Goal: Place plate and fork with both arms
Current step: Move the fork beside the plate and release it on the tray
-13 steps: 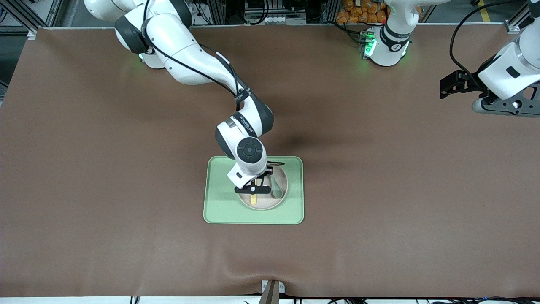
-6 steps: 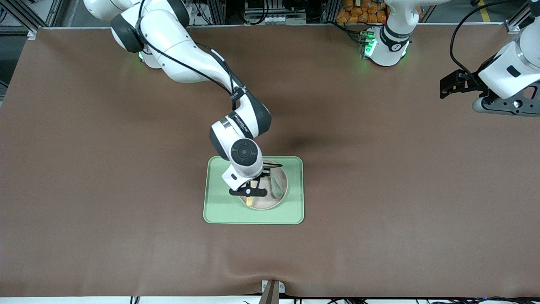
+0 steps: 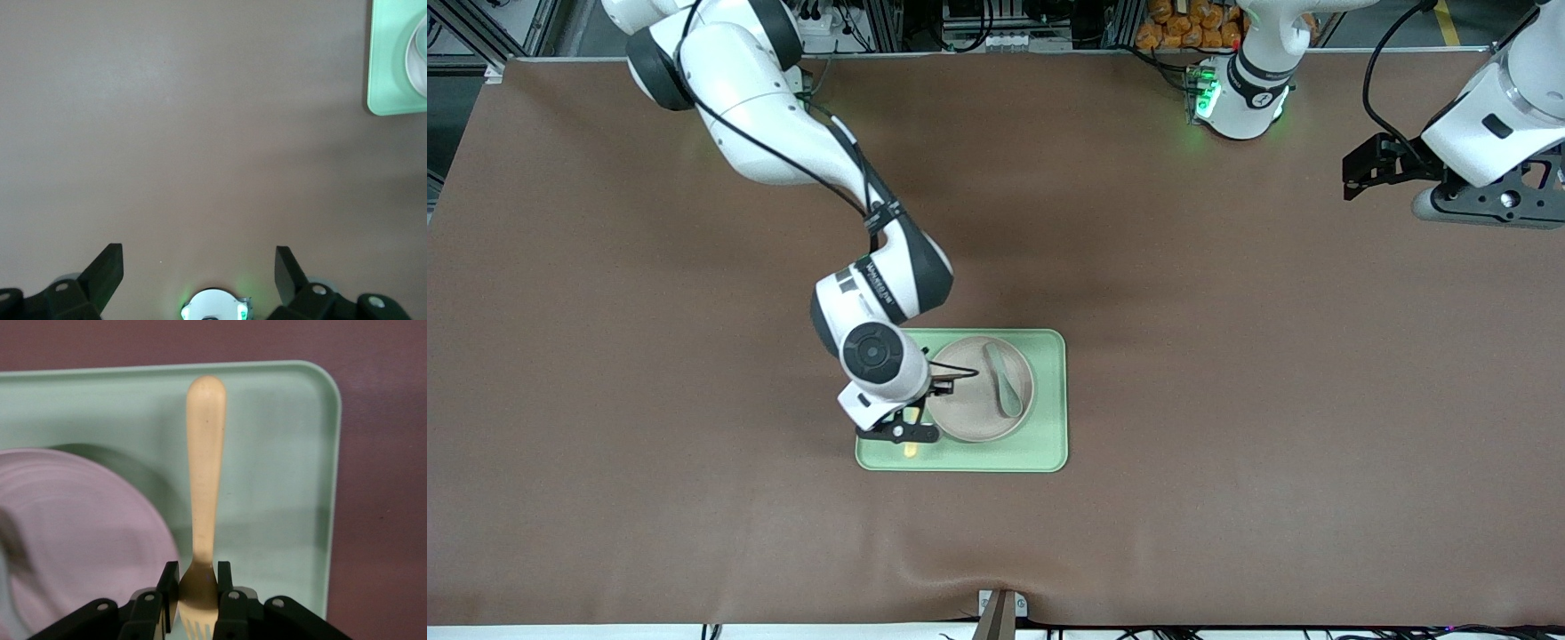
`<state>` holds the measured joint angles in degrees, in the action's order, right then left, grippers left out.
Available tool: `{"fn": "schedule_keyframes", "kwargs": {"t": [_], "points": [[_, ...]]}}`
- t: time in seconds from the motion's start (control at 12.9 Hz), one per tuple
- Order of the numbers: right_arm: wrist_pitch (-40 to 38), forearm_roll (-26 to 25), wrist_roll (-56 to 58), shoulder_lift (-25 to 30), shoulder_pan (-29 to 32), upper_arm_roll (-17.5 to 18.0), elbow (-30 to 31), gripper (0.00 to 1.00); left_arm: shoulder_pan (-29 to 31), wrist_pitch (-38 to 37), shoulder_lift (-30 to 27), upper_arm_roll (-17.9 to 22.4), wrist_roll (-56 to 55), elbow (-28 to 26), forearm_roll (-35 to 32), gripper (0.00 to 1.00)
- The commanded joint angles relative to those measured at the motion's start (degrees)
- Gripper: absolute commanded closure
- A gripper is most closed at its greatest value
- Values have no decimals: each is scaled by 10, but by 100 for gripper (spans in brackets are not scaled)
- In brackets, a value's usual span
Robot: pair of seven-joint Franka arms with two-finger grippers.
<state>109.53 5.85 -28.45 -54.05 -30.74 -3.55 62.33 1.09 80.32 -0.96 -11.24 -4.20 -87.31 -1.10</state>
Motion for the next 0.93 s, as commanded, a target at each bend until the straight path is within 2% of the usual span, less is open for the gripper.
{"fn": "schedule_keyframes", "kwargs": {"t": [0.0,0.31,0.47,0.54,0.62,0.7,0.78,0.86], "points": [[2,7,33,22,16,7,45,100,1,13,-9,-5,-19,-3,-7,0],[39,-9,34,20,13,7,83,99,4,21,-8,-2,-15,-3,-7,0],[39,-12,33,20,11,7,88,96,5,21,-8,-1,-11,-3,-6,0],[43,-13,32,20,10,7,94,88,5,21,-8,-1,-10,-2,-6,0],[42,-13,32,20,12,7,93,59,5,21,-8,-1,-9,-3,-6,0],[37,-11,30,23,15,7,89,18,7,21,-8,-1,-7,-2,-4,0],[36,-10,30,28,15,7,82,3,8,23,-8,-1,-7,-1,5,0],[32,-7,31,38,15,7,79,0,8,26,-9,-1,-6,-1,9,0]]}}
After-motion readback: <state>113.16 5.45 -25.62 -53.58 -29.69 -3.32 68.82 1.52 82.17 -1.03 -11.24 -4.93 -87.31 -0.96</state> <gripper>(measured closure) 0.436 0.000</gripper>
